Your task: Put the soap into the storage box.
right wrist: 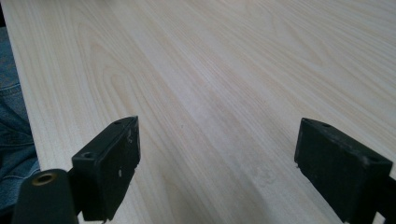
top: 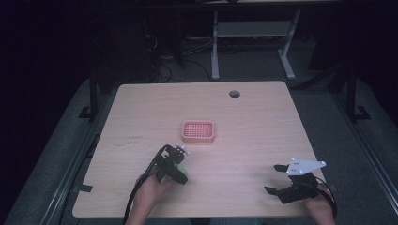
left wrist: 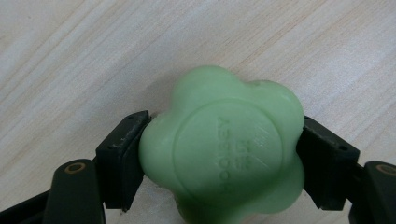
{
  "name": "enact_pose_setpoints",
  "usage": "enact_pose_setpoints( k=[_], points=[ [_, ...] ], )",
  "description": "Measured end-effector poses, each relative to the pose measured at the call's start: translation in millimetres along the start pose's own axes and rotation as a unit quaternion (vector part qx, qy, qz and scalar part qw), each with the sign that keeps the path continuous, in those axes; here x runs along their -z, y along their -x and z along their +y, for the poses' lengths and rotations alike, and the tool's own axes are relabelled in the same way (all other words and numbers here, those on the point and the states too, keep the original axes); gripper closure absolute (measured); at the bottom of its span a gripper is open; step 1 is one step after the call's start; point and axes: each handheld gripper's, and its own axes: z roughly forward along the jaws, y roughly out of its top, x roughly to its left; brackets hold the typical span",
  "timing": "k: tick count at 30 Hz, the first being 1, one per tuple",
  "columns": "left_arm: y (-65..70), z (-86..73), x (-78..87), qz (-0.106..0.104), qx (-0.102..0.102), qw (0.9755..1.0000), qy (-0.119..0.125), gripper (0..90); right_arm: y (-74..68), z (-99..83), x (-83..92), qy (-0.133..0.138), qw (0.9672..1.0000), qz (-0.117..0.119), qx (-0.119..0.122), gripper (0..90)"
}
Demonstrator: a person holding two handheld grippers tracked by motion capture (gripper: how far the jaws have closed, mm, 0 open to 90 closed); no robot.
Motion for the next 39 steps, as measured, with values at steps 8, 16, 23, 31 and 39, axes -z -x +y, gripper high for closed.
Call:
enact_pose_setpoints(
  k=[8, 16, 23, 31, 39],
  points=[
    [0.4, -2.3, 0.9, -0.005, -0.008, 0.9999, 0.007, 26.5, 0.0, 0.1, 0.8, 0.001, 1.0, -0.001, -0.001, 13.8],
    [0.3, -1.2, 3.8, -0.009, -0.01, 0.9998, 0.016, 26.7, 0.5, -0.1, 1.2, 0.002, 1.0, -0.001, 0.001, 13.8],
    [-0.3, 2.9, 12.4, 0.002, -0.012, 0.9996, 0.027, 26.7, 0.9, -0.1, 1.5, 0.003, 1.0, -0.001, 0.002, 13.8],
    [-6.2, 11.3, 19.6, -0.001, -0.011, 0.9994, 0.034, 26.8, 0.7, 0.0, 1.7, 0.004, 1.0, -0.001, 0.002, 13.8],
    [-10.4, 24.5, 25.5, 0.001, -0.012, 0.9991, 0.04, 26.7, 0.7, 0.1, 1.8, 0.004, 1.0, -0.001, 0.002, 13.7]
  ],
)
